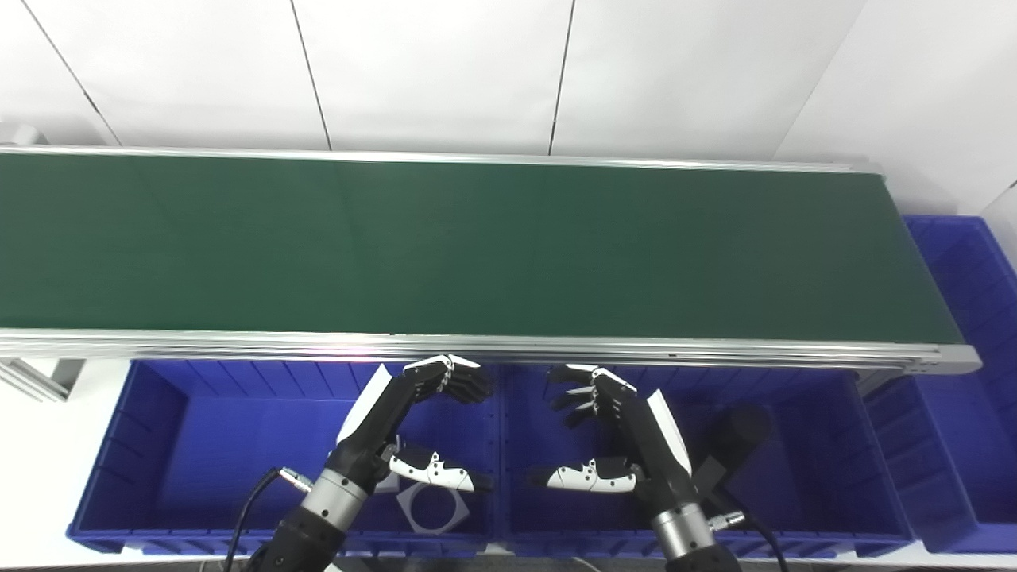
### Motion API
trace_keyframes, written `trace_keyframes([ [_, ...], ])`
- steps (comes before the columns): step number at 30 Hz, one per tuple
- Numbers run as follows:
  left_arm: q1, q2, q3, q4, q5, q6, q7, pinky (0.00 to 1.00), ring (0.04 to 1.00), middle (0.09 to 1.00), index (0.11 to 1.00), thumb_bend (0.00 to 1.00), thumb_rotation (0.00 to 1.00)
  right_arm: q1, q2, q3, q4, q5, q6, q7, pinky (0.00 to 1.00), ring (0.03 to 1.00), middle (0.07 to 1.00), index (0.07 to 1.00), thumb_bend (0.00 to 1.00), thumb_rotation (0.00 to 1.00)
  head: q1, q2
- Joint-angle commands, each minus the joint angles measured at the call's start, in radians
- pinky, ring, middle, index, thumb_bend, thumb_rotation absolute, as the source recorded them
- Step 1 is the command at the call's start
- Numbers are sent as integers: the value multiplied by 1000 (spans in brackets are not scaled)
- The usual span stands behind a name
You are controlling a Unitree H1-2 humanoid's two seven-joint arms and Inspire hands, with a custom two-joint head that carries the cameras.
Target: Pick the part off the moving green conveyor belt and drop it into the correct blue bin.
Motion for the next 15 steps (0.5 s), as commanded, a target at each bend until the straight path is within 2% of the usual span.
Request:
trace_keyframes([
  [1, -1, -3, 1, -32, -4, -10, 15, 597, 603, 618, 626, 958, 49, -1, 6, -1, -10, 1, -49, -1, 499, 622, 744, 690, 764, 0, -1, 1],
  [15, 0, -1, 0, -28, -7, -14, 13, 598, 607, 627, 631, 955, 51, -2, 13, -5, 20, -13, -75, -14, 505, 626, 740, 688, 793, 39, -13, -9],
])
